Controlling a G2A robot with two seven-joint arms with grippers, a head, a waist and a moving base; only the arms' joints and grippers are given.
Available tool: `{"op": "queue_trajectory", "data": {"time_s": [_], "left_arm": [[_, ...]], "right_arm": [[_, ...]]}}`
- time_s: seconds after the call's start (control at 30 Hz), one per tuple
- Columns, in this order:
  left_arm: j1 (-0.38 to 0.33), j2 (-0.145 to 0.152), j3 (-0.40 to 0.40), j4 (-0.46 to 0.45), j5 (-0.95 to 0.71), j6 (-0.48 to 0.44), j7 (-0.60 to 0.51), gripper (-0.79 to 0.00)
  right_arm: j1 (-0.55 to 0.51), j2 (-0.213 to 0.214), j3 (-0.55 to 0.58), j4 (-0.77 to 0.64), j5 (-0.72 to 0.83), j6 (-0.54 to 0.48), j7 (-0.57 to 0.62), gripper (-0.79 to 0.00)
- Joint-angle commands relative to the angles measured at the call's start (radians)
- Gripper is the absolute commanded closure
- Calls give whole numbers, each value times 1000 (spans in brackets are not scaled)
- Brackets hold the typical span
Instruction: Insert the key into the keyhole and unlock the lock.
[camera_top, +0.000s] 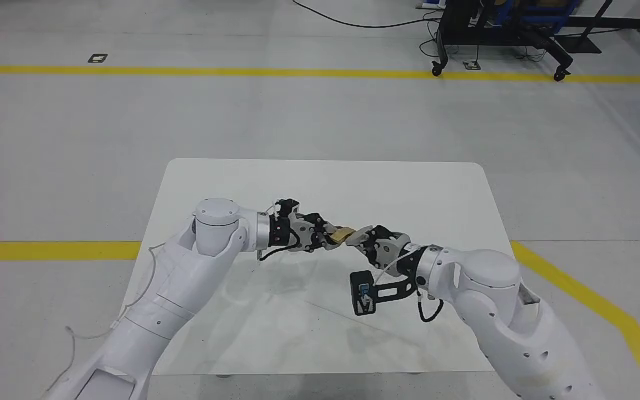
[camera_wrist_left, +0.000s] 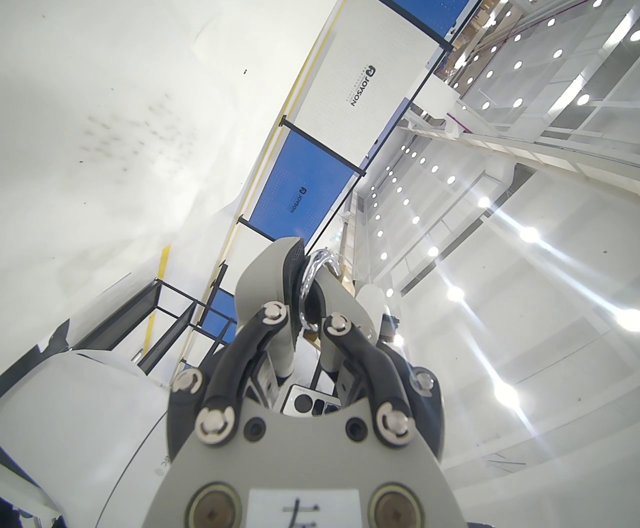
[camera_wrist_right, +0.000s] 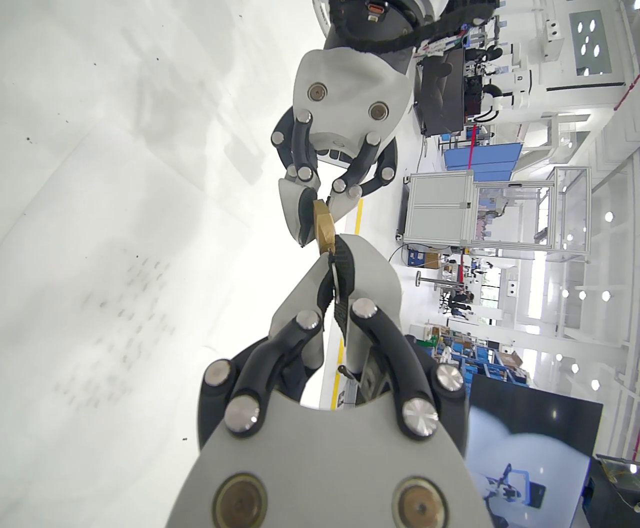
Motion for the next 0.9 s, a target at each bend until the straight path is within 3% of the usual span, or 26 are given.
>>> {"op": "queue_trajectory", "data": {"time_s": [0.0,0.87], "left_arm": [[-1,0,1,0,2,0,3,0],[-5,3,11,1,8,-7,-2,0]], "right_arm": [[-2,0,-2,-6,-1,-5,22,0],[23,-11,-55,-32,30,-37,182,0]]}}
